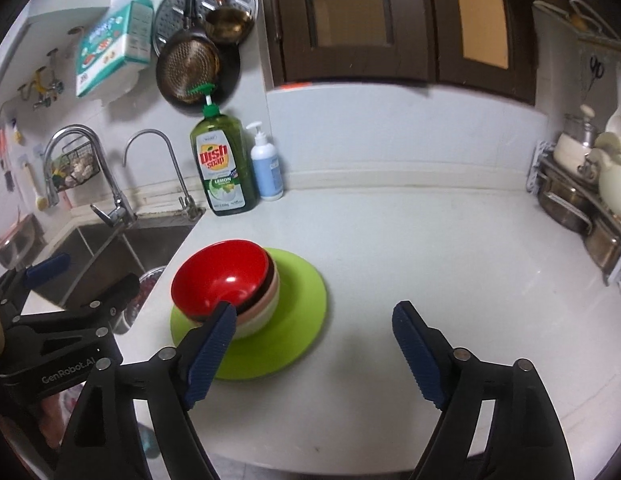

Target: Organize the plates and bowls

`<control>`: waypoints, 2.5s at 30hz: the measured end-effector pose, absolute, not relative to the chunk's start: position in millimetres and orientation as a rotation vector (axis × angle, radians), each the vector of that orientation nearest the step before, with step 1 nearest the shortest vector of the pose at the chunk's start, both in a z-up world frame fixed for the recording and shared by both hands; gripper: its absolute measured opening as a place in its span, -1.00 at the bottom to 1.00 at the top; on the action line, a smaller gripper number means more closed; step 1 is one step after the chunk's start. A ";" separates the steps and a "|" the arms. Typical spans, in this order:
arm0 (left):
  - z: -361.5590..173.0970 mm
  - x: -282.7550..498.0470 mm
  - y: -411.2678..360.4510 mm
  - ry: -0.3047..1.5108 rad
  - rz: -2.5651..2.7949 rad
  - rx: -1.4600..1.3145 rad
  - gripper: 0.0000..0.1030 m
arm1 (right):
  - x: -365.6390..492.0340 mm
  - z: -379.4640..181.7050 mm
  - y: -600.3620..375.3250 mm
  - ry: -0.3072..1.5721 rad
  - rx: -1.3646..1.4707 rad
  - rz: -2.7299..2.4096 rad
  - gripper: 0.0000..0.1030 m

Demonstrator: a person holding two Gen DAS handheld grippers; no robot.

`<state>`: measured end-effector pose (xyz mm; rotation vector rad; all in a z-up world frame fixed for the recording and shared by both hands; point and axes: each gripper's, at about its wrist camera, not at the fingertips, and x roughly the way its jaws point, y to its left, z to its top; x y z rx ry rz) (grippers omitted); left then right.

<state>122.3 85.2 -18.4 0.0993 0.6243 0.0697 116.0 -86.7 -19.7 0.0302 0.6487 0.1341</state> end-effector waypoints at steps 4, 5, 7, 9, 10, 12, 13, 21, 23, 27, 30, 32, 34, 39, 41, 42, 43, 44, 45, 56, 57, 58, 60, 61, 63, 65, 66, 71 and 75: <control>-16.1 91.4 74.9 0.588 0.073 0.098 0.99 | 85.1 -14.5 -98.0 0.604 0.009 0.129 0.68; -15.9 83.5 72.9 0.581 0.074 0.095 0.99 | 76.7 -13.5 -100.3 0.594 0.004 0.129 0.69; -13.6 66.4 68.6 0.567 0.080 0.078 0.99 | 61.9 -11.8 -104.1 0.581 0.002 0.131 0.70; -11.8 53.3 64.6 0.560 0.080 0.073 0.99 | 47.3 -10.1 -107.9 0.574 0.003 0.133 0.70; -11.0 45.7 62.0 0.558 0.080 0.076 0.99 | 39.6 -8.9 -110.1 0.570 0.005 0.136 0.70; -8.7 30.1 57.5 0.546 0.089 0.086 0.99 | 24.8 -6.1 -114.5 0.562 0.013 0.137 0.70; -7.0 21.0 56.3 0.539 0.100 0.086 0.99 | 18.1 -5.1 -116.2 0.557 0.016 0.138 0.70; 2.9 -40.5 51.7 0.520 0.113 0.069 1.00 | -36.2 2.9 -122.1 0.534 0.032 0.160 0.70; 4.7 -54.1 53.6 0.515 0.104 0.059 1.00 | -47.5 4.2 -120.8 0.530 0.027 0.167 0.70; 7.1 -73.3 58.0 0.505 0.099 0.043 1.00 | -66.4 9.8 -114.8 0.505 0.015 0.172 0.70; 9.1 -83.7 61.4 0.503 0.099 0.050 1.00 | -78.1 13.0 -110.9 0.490 0.012 0.166 0.70; 11.4 -89.1 63.9 0.499 0.092 0.053 1.00 | -82.8 14.7 -108.3 0.487 0.011 0.164 0.70; 13.2 -93.5 65.7 0.491 0.091 0.066 1.00 | -89.0 16.3 -105.7 0.479 0.015 0.155 0.70; 18.3 -100.1 71.8 0.477 0.079 0.081 1.00 | -98.0 18.3 -101.8 0.476 0.031 0.126 0.70; 18.9 -102.2 73.3 0.477 0.071 0.083 1.00 | -102.2 18.7 -99.7 0.475 0.033 0.117 0.70; 18.9 -104.0 73.6 0.477 0.066 0.086 1.00 | -104.3 19.2 -99.2 0.473 0.035 0.113 0.70; 19.2 -105.4 74.4 0.476 0.064 0.087 1.00 | -105.5 19.4 -98.7 0.473 0.037 0.113 0.70; 19.5 -106.8 74.5 0.475 0.065 0.086 1.00 | -107.6 19.6 -98.0 0.471 0.040 0.109 0.70; 19.9 -107.7 75.2 0.475 0.061 0.087 1.00 | -108.8 19.7 -97.6 0.472 0.041 0.106 0.70; 25.2 -118.6 78.8 0.459 0.053 0.072 1.00 | -120.5 22.9 -96.1 0.468 0.041 0.100 0.70; 25.5 -119.6 79.1 0.457 0.051 0.071 1.00 | -121.7 23.3 -95.5 0.465 0.041 0.102 0.70; 25.8 -120.6 78.7 0.455 0.051 0.071 1.00 | -122.7 23.7 -94.7 0.462 0.036 0.100 0.70; 26.2 -121.9 78.8 0.452 0.052 0.070 1.00 | -125.0 24.2 -94.2 0.458 0.033 0.099 0.70; 26.4 -122.7 78.6 0.450 0.050 0.070 1.00 | -126.0 24.3 -94.1 0.458 0.035 0.100 0.70; 26.5 -124.3 78.0 0.449 0.048 0.071 1.00 | -127.1 24.5 -94.6 0.457 0.035 0.099 0.70; 26.4 -124.6 78.0 0.448 0.047 0.071 1.00 | -127.6 24.4 -95.1 0.458 0.031 0.095 0.70; 26.5 -124.8 78.0 0.448 0.046 0.070 1.00 | -128.2 24.9 -94.9 0.458 0.032 0.095 0.70; 25.5 -123.7 78.5 0.460 0.032 0.066 1.00 | -131.4 26.1 -93.6 0.456 0.032 0.081 0.70; 26.1 -121.5 82.0 0.468 0.023 0.060 1.00 | -132.0 27.3 -91.1 0.457 0.034 0.071 0.70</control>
